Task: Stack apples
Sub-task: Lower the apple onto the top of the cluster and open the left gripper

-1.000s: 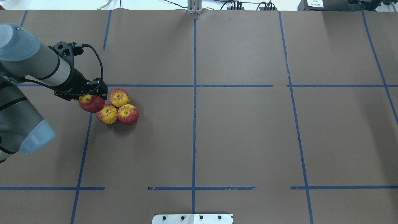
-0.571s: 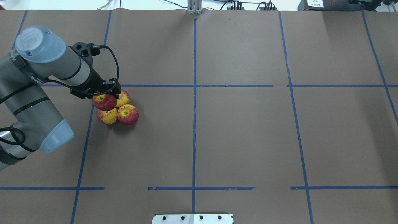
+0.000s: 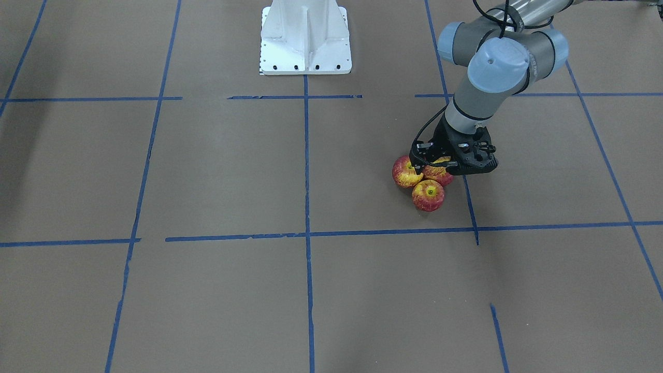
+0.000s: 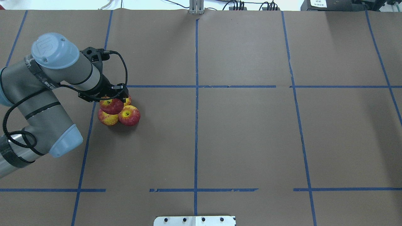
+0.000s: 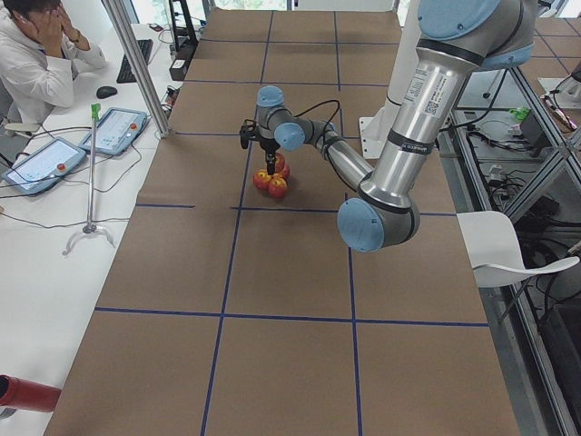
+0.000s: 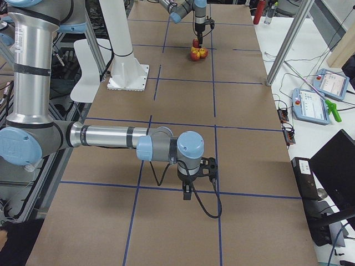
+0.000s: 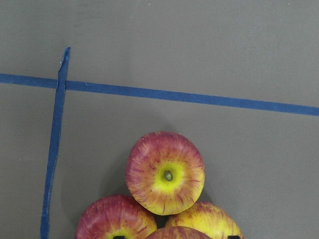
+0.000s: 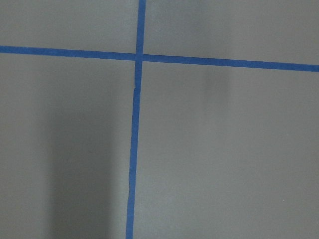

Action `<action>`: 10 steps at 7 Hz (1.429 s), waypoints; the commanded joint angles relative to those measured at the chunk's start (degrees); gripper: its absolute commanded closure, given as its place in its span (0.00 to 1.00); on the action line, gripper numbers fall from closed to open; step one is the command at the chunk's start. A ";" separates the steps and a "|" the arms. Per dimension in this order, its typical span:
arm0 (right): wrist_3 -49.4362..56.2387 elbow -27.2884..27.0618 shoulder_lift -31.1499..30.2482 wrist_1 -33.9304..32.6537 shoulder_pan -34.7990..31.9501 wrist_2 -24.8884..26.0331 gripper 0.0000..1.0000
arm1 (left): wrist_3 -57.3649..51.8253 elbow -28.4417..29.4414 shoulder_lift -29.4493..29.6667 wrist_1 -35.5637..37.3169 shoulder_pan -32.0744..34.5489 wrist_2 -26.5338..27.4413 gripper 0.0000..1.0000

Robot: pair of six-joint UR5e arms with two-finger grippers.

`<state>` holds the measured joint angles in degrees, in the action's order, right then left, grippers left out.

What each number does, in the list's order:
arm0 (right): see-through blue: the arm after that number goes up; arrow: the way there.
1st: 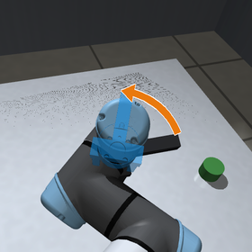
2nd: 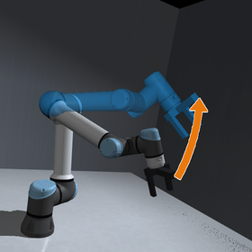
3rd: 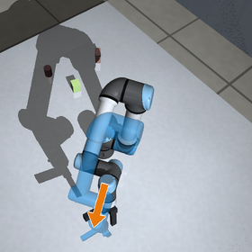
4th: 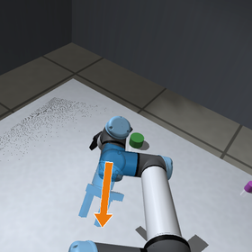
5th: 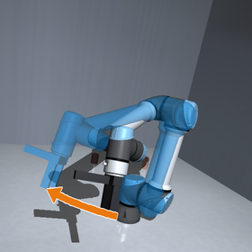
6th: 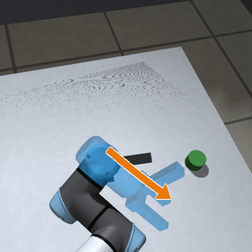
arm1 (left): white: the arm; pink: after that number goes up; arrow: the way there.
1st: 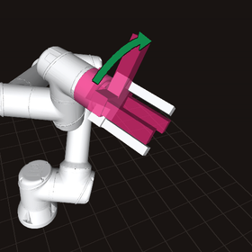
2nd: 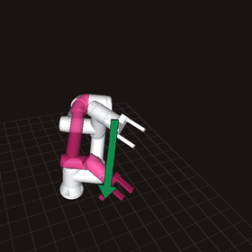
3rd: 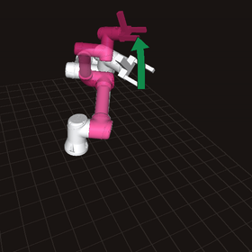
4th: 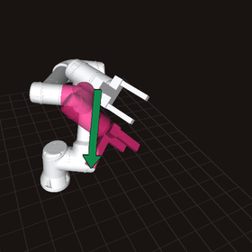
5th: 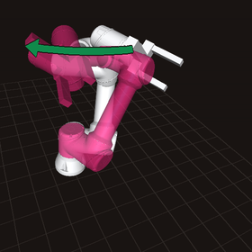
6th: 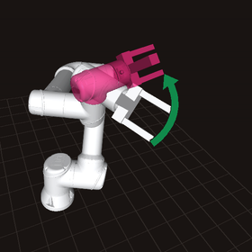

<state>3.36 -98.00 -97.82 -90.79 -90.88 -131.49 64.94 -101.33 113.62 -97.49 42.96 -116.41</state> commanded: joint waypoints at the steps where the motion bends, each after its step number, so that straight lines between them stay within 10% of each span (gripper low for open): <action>1: -0.02 0.00 0.00 0.00 0.00 0.01 0.00 | -0.08 0.69 0.46 -0.15 -0.86 0.75 1.00; 9: 0.07 0.00 0.00 0.00 0.00 0.01 0.00 | -0.70 3.24 1.26 -0.50 -1.22 3.82 1.00; 10: 0.07 0.00 0.00 0.00 0.00 0.01 0.00 | -0.70 3.33 1.26 -0.42 -1.22 3.82 0.73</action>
<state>3.40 -98.00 -97.82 -90.79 -90.88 -131.48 64.26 -98.09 114.90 -97.96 41.77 -112.76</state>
